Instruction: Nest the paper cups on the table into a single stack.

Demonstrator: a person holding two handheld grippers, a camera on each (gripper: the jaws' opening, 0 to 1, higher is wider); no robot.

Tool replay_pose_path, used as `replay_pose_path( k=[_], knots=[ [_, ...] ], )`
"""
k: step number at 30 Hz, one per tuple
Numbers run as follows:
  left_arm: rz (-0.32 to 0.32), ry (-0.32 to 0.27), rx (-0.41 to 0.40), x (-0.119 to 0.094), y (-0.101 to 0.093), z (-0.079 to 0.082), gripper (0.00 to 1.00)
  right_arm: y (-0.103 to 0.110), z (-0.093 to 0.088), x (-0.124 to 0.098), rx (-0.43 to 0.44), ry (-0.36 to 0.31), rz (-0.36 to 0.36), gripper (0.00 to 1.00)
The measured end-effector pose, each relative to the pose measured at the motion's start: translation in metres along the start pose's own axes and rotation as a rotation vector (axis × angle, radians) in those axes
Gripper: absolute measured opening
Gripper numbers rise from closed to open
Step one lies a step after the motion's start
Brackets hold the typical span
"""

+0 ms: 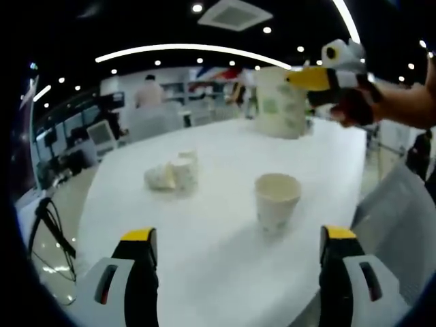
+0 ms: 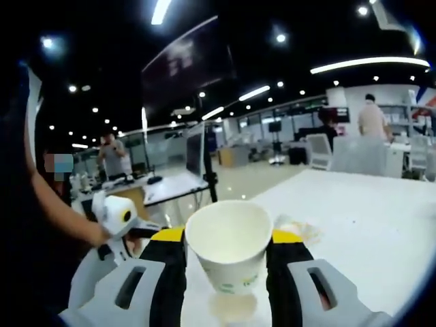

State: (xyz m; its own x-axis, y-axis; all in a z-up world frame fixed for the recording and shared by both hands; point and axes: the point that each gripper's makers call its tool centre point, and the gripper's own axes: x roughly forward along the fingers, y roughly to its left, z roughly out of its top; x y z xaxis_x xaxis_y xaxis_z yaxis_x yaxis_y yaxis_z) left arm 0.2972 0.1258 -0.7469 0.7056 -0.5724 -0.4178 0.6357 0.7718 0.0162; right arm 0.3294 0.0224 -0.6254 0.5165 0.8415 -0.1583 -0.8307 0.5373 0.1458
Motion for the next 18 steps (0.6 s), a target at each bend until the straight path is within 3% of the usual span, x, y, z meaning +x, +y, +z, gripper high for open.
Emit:
replay_pose_path(
  k=[18],
  knots=[
    [-0.008, 0.012, 0.002, 0.0009, -0.0031, -0.0023, 0.99, 0.0078, -0.0103, 0.0024, -0.001, -0.006, 0.009, 0.42]
  ],
)
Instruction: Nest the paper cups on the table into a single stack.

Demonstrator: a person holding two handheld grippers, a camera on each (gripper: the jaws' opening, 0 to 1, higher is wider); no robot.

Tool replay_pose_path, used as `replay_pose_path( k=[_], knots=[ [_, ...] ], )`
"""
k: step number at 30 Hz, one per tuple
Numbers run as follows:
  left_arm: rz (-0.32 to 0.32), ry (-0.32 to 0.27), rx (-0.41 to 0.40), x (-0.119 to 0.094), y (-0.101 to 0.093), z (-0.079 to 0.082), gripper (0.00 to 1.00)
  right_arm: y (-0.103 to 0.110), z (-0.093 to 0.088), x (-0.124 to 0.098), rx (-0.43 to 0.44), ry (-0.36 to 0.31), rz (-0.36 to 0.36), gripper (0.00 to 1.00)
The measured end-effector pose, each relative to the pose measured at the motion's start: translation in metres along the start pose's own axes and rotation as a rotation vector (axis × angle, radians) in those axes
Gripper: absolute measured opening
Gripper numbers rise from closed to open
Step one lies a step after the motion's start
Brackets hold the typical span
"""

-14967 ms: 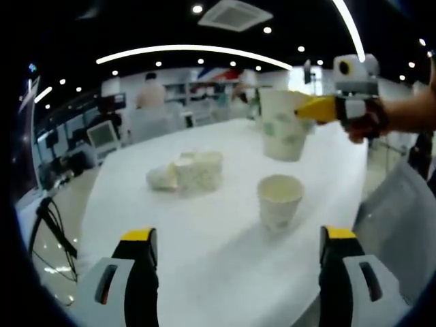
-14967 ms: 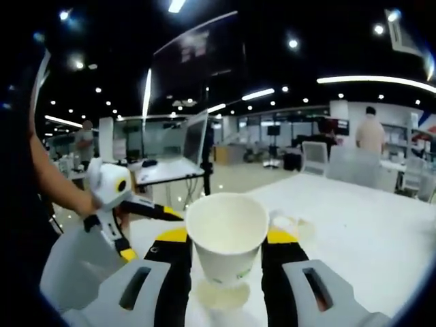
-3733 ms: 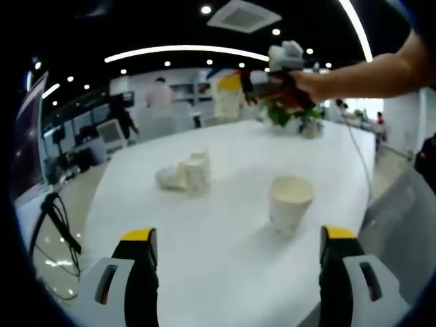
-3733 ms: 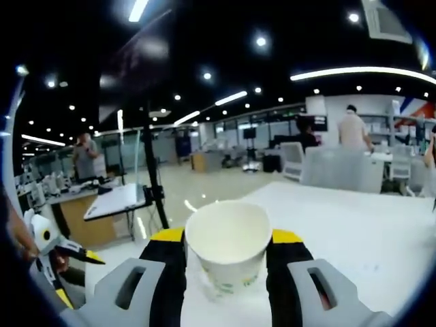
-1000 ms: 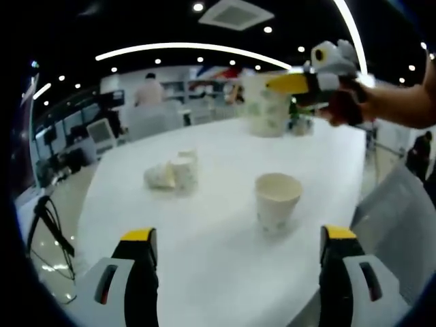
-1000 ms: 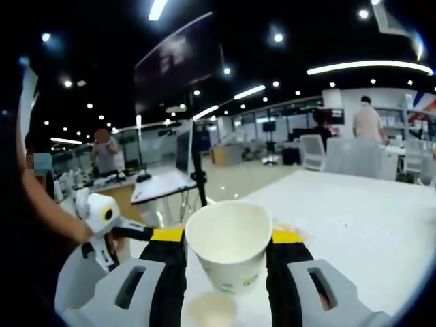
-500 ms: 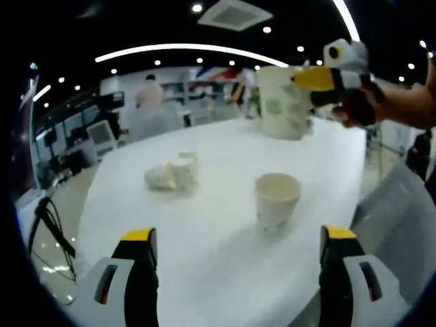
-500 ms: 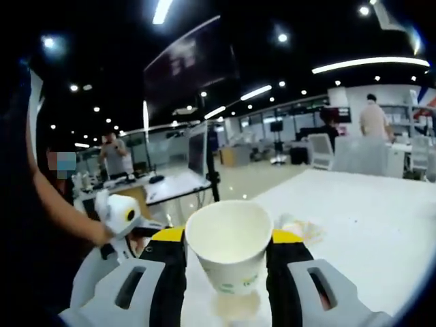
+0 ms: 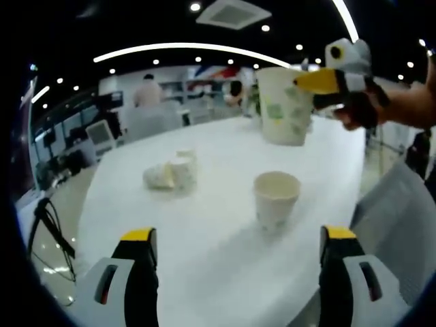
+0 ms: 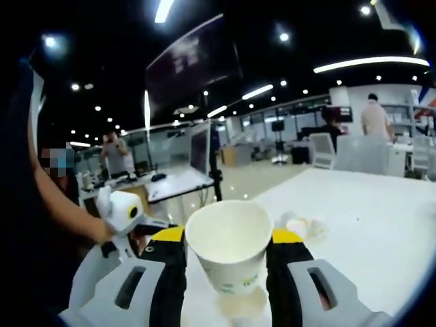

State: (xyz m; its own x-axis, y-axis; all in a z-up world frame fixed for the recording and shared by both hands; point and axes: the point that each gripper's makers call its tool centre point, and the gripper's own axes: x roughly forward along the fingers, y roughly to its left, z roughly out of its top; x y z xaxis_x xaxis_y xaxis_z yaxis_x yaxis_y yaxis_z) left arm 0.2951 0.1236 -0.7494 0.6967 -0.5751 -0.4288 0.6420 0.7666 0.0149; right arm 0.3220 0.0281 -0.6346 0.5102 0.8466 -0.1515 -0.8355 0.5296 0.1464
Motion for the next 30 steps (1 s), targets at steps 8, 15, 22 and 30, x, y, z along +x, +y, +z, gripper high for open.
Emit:
replay_pose_path(
  k=[8, 15, 22, 30],
  knots=[
    [0.002, 0.0, -0.007, 0.001, 0.002, 0.0, 0.99, -0.01, -0.02, 0.005, 0.009, -0.038, -0.011, 0.42],
    [0.006, -0.005, -0.013, 0.0, 0.002, 0.001, 0.99, -0.015, -0.043, 0.012, 0.029, -0.025, -0.023, 0.42],
    [0.012, -0.007, -0.017, 0.0, 0.004, 0.001, 0.99, -0.01, -0.056, 0.018, 0.02, -0.007, -0.021, 0.42],
    [0.015, -0.012, -0.019, -0.001, 0.004, 0.002, 0.99, -0.015, -0.084, 0.025, 0.032, 0.025, -0.048, 0.42]
  ],
)
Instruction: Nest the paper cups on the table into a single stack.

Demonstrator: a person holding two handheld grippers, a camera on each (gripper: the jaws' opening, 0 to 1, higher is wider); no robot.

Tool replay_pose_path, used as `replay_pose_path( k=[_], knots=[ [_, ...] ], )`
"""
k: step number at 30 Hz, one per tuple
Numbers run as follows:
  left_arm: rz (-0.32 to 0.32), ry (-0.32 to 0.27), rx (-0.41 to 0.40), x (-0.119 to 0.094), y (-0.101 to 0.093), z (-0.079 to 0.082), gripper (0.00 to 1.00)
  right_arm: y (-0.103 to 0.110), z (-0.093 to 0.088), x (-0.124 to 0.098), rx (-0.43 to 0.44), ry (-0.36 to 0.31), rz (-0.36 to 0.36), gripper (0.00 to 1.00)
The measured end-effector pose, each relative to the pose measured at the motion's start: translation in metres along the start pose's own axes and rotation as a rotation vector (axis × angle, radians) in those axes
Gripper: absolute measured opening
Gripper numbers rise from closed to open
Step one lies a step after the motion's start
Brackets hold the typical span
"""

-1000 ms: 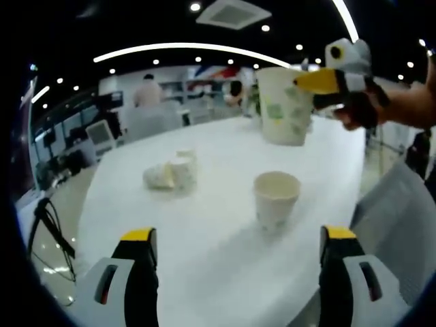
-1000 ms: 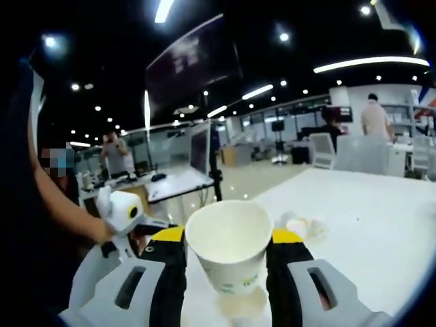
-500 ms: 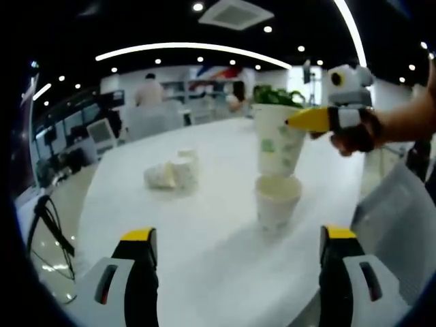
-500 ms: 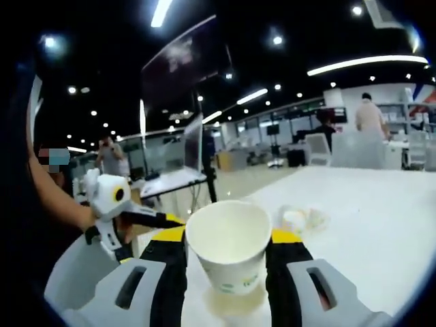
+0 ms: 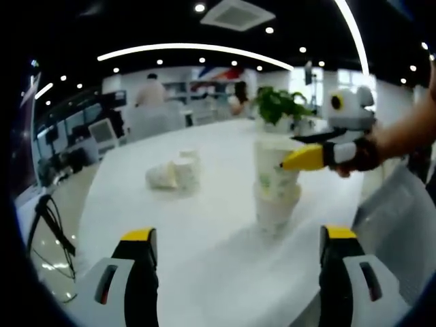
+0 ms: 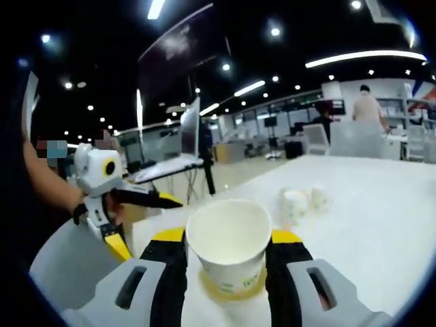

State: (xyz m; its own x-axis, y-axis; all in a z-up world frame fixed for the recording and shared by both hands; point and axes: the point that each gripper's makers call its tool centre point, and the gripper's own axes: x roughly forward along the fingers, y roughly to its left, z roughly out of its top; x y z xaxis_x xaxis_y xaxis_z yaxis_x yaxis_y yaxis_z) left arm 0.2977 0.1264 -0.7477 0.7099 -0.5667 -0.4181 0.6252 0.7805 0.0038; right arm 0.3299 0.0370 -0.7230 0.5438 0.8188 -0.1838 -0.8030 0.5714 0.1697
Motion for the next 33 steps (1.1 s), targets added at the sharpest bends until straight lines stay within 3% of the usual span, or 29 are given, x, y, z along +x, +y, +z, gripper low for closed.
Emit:
replay_pose_path(
  k=[16, 28, 33],
  knots=[
    [0.004, -0.008, -0.005, 0.0, 0.001, 0.001, 0.99, -0.006, -0.032, 0.002, -0.009, 0.057, -0.029, 0.43],
    [0.006, -0.01, -0.006, 0.0, 0.003, 0.002, 0.99, -0.008, -0.03, 0.005, -0.042, 0.067, -0.032, 0.47],
    [0.005, -0.009, -0.005, 0.0, 0.003, 0.002, 0.99, -0.006, -0.022, 0.003, 0.001, 0.064, -0.03, 0.61]
  ],
)
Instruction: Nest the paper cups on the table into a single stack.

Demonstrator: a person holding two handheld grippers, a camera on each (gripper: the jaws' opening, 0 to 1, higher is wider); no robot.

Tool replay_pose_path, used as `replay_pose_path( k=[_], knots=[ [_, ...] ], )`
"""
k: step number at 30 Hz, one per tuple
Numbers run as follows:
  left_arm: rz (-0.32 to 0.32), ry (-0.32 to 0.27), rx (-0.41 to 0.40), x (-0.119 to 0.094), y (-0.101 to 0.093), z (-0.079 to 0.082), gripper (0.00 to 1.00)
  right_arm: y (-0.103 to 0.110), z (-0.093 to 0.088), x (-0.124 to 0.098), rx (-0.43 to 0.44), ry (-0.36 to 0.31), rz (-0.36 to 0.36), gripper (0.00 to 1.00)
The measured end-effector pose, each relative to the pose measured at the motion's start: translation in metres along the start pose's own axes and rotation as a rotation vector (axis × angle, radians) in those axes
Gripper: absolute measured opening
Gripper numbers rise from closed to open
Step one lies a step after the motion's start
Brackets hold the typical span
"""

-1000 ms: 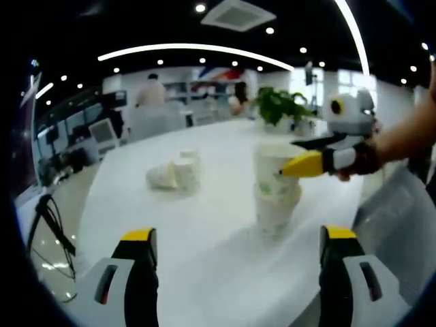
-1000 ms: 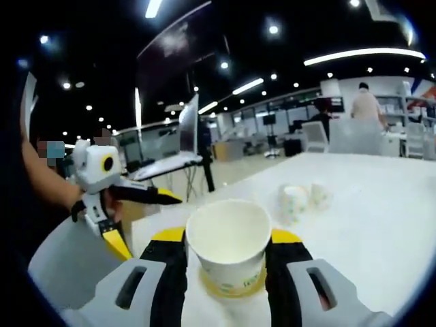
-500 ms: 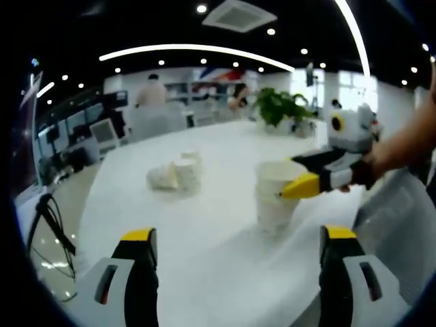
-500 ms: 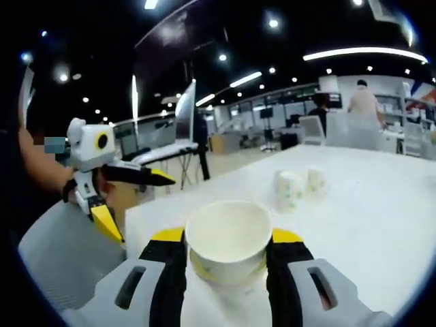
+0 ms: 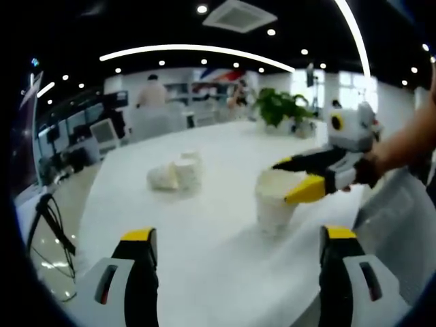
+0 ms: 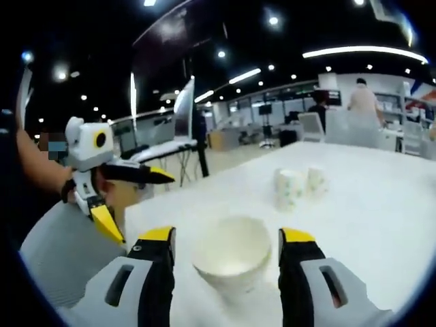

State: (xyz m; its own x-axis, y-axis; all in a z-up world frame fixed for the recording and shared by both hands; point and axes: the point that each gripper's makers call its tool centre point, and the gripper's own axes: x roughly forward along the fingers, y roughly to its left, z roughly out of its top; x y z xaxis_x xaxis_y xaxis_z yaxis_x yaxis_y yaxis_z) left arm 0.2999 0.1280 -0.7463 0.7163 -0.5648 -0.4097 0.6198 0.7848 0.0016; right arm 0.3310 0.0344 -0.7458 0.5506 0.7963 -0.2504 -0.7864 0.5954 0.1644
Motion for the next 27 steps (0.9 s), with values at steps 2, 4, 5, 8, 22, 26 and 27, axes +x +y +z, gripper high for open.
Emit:
replay_pose_path(
  k=[2, 4, 5, 8, 22, 26, 27],
  knots=[
    [0.0, 0.002, 0.0, 0.0, 0.0, -0.001, 0.99, 0.0, 0.006, -0.002, 0.009, -0.009, 0.001, 0.65],
    [0.0, 0.003, -0.002, 0.0, 0.0, -0.001, 0.99, 0.0, 0.012, -0.006, 0.011, -0.022, 0.005, 0.68],
    [0.0, 0.003, -0.002, 0.0, 0.0, -0.001, 0.99, -0.001, 0.015, -0.007, 0.006, -0.023, 0.003, 0.69],
    [0.001, -0.001, -0.006, 0.0, 0.0, 0.0, 0.99, -0.005, 0.026, -0.016, -0.009, -0.043, -0.009, 0.73],
    [0.006, -0.023, -0.017, 0.0, 0.003, 0.003, 0.99, -0.04, 0.029, -0.064, -0.013, -0.072, -0.12, 0.87],
    [0.013, -0.033, -0.031, -0.001, 0.005, 0.004, 0.99, -0.047, 0.025, -0.078, -0.007, -0.075, -0.147, 0.89],
    [0.014, -0.034, -0.032, -0.001, 0.006, 0.004, 0.99, -0.048, 0.023, -0.081, -0.009, -0.073, -0.152, 0.9]
  ],
)
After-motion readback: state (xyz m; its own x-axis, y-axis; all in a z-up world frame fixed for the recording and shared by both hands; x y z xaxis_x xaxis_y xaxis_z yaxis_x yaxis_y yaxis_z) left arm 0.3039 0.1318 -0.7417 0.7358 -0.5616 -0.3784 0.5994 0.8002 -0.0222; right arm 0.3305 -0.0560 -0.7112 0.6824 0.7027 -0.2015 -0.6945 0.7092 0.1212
